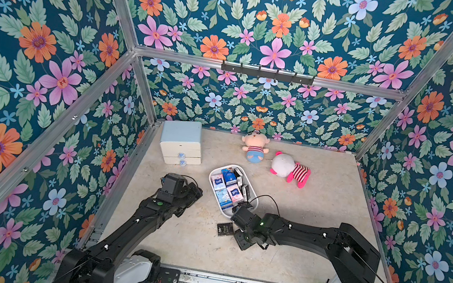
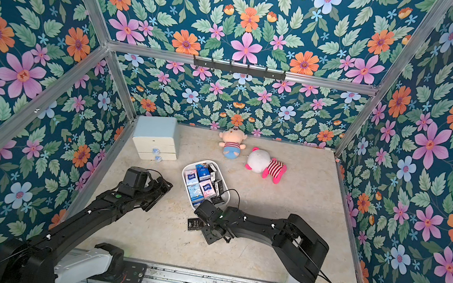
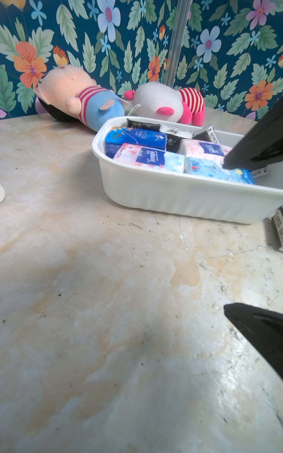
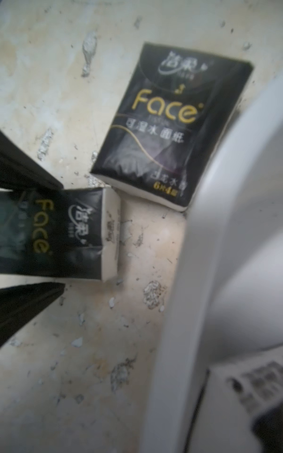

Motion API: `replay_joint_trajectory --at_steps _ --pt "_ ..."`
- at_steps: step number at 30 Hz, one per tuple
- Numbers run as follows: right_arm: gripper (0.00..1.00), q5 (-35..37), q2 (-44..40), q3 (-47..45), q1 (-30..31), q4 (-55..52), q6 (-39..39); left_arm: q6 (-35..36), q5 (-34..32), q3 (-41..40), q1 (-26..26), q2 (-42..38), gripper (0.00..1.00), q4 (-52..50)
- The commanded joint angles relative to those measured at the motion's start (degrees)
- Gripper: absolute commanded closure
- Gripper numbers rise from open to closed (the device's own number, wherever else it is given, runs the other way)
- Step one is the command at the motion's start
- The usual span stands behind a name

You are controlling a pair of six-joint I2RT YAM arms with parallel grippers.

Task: Put the pocket tissues into the storage box
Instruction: Pick up the pocket tissues from the center of the board.

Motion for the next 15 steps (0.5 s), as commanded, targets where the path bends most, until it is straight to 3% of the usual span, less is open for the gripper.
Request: replay_joint_trajectory --at_steps 1,4,15 --pt "0.52 2.21 1.06 1.14 0.29 -0.3 1.08 1.45 -0.67 0.02 0.08 -0.98 0.09 -2.24" --pt "0.59 2.46 0.4 1.46 0.76 -1.32 1.71 1.93 -0.85 0.07 0.07 -1.63 0.09 -2.84" --pt "0.6 5.03 -13.97 0.32 0.84 -8.03 3.87 1.93 -0.7 -0.86 0.17 0.18 0.09 -0.22"
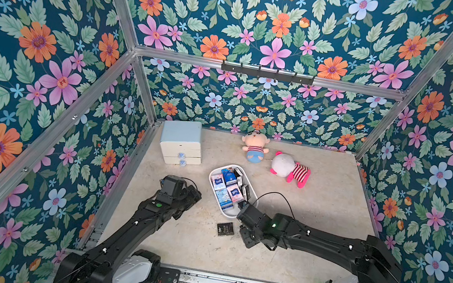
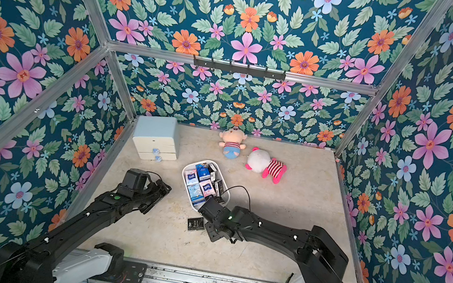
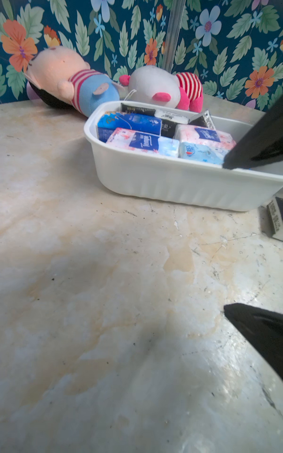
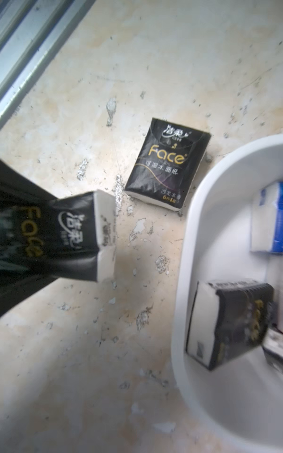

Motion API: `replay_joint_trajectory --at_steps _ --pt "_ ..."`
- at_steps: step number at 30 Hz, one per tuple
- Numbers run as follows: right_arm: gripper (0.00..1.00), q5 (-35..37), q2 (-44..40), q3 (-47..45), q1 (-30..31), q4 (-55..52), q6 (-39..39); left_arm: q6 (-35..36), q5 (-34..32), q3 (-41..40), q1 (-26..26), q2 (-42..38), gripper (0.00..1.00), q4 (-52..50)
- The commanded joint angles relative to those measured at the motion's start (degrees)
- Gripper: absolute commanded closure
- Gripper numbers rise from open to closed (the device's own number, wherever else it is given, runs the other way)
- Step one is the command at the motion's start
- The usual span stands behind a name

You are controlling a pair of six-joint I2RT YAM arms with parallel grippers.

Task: Put the pocket tissues into the storage box
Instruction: Pick up the pocket tissues from the center of the board, then place the pocket tissues in the storage box.

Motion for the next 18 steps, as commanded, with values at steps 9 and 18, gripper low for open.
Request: replay_joint_trajectory --at_steps 9,18 --pt "0.6 1.35 1.1 9.71 -5.26 2.62 -0.03 1.43 0.32 3.59 0.13 4.46 0.09 2.17" --pt "0.58 -2.55 12.97 17.47 -7.02 6.69 -1.13 2.84 -1.95 5.49 0.46 2.56 0.09 -1.45"
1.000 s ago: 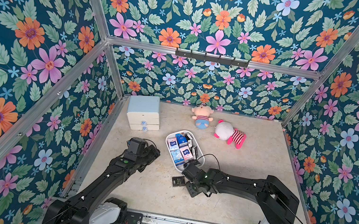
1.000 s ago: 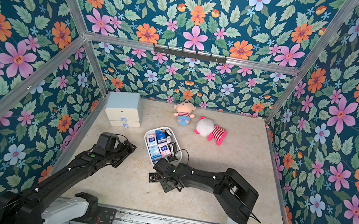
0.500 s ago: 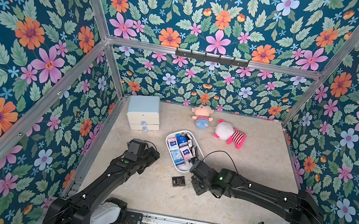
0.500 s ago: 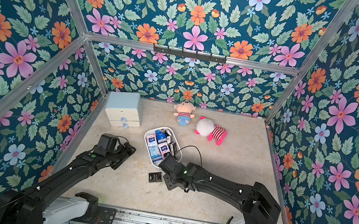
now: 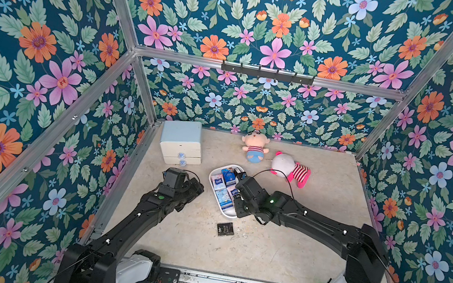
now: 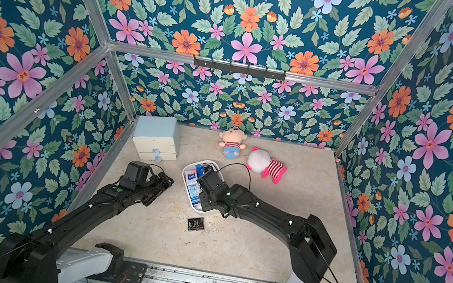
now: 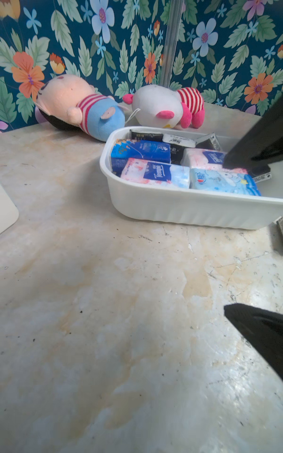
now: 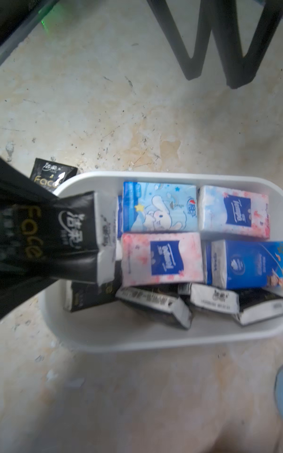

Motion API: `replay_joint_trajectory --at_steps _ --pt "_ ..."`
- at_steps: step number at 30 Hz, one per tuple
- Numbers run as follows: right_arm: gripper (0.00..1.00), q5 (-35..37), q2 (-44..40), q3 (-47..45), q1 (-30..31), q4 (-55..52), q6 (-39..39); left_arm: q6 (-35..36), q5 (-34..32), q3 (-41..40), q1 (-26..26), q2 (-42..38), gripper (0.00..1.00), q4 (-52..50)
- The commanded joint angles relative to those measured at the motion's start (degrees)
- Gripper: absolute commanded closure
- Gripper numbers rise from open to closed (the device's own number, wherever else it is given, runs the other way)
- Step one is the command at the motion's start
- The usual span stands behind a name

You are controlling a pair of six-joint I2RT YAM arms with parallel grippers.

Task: Put the pocket tissues into the storage box
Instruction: Place the pocket tissues in the storage box.

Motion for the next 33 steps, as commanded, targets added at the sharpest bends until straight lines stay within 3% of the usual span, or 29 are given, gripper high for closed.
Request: replay_joint_trajectory --at_steps 1,5,8,15,20,33 --pt "0.58 -2.1 2.61 1.2 -0.04 1.52 -0.89 0.6 -1.75 -0.21 0.15 -0.93 0.09 -2.07" --pt "0.54 -3.6 5.41 1.8 -0.03 2.9 -1.17 -0.84 -2.02 -1.61 0.26 -2.33 0.09 -1.74" --pt "0.44 -4.9 6.36 2.34 -0.06 2.98 -1.55 -2.26 -1.93 -2.74 0.26 -3.12 0.09 -0.86" --pt "0.33 -7.53 3.26 -0.81 -0.07 4.77 -2.55 -4.7 -1.89 -4.8 0.26 -4.78 0.09 0.39" --pt "0.32 -8.46 0.76 -2.64 -0.12 3.88 -3.58 -5.54 -2.5 -5.62 0.27 -5.76 0.09 0.57" --pt "0.34 -20.91 -4.06 -11.28 0.12 0.93 -7.16 -6.0 -0.43 -5.3 0.24 -3.4 0.09 2.33"
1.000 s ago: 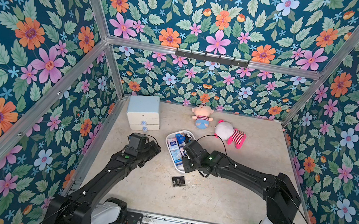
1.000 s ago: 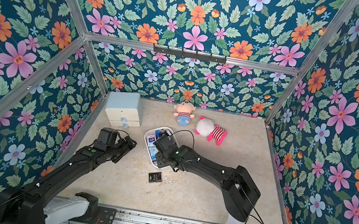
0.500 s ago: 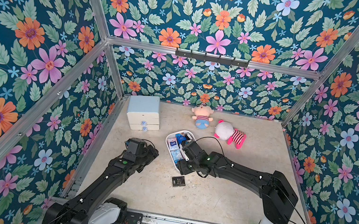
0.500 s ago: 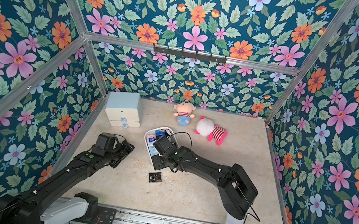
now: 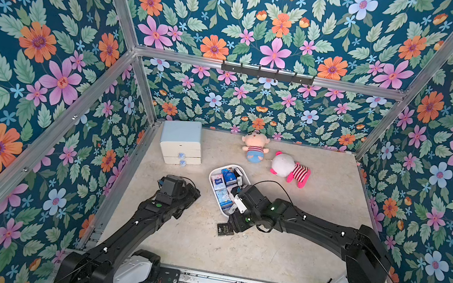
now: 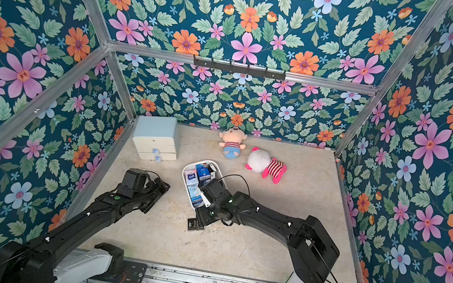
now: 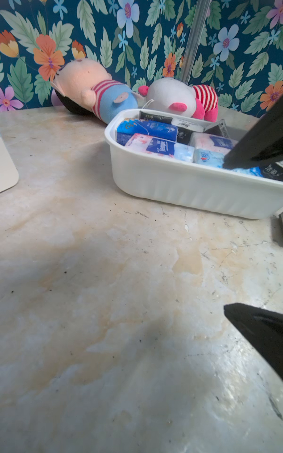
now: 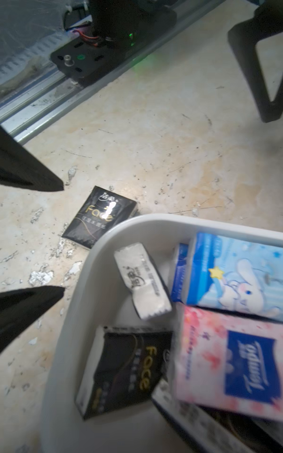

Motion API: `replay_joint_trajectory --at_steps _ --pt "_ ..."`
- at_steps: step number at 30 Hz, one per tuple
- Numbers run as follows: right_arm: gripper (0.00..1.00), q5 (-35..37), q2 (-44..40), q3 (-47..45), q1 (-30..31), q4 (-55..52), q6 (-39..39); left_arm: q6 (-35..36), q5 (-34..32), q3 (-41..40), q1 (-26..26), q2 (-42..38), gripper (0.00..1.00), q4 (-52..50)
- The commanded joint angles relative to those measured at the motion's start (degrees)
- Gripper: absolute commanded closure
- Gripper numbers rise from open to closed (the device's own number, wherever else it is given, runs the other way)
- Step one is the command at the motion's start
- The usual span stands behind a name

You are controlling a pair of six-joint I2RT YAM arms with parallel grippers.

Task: Put the pocket tissues into the storage box
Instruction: Place the pocket tissues in the storage box, then pick up the pocket tissues from the center of the board.

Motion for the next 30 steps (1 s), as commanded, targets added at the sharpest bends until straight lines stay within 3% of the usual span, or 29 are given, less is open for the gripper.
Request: replay_joint_trajectory --at_steps 1,13,18,30 --pt "0.34 -5.15 -0.25 -2.1 0.01 0.07 -1.21 0.11 0.26 0.64 0.05 -0.24 0.09 0.42" --pt "0.27 -7.58 9.41 5.4 0.07 4.0 -4.23 1.67 -3.06 1.14 0.22 -6.39 0.08 -6.66" --pt "0.18 -7.59 12.97 10.01 0.41 2.61 -6.77 2.04 -2.99 0.26 0.86 -8.55 0.08 -8.11" --pt "0.17 -7.81 16.43 10.32 1.04 1.35 -7.86 3.18 -4.04 -0.17 2.07 -11.5 0.08 -10.05"
